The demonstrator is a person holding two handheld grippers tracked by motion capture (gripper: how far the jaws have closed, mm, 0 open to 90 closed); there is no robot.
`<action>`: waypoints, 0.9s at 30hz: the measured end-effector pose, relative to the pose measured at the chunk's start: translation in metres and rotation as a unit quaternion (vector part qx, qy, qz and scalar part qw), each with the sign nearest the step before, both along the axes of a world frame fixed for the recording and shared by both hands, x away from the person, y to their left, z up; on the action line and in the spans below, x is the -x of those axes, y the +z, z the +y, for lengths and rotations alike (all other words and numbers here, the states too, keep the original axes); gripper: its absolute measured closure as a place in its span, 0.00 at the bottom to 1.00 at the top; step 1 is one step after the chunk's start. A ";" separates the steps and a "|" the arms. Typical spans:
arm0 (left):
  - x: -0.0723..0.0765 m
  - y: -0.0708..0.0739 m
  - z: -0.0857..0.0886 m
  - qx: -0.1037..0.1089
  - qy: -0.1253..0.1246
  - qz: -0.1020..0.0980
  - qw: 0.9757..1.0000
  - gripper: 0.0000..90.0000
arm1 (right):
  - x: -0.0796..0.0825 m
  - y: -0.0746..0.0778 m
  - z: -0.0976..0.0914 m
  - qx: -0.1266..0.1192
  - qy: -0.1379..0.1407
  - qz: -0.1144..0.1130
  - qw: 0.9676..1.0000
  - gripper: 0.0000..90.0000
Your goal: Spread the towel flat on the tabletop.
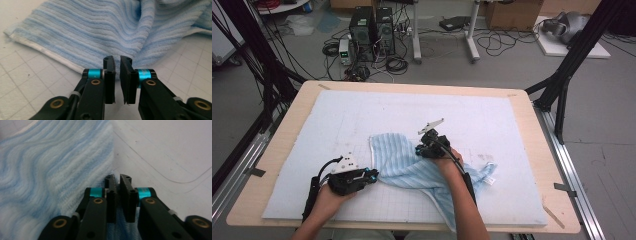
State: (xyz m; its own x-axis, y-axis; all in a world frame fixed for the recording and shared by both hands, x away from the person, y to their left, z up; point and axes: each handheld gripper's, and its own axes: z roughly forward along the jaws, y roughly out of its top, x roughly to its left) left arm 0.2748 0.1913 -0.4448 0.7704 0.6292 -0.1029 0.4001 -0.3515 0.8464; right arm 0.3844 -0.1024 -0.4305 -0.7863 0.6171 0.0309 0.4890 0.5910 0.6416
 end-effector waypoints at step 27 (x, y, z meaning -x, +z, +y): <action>-0.031 0.003 -0.016 0.057 0.075 -0.022 0.995 0.54 | 0.050 0.004 -0.038 -0.025 0.013 -0.014 1.000 0.78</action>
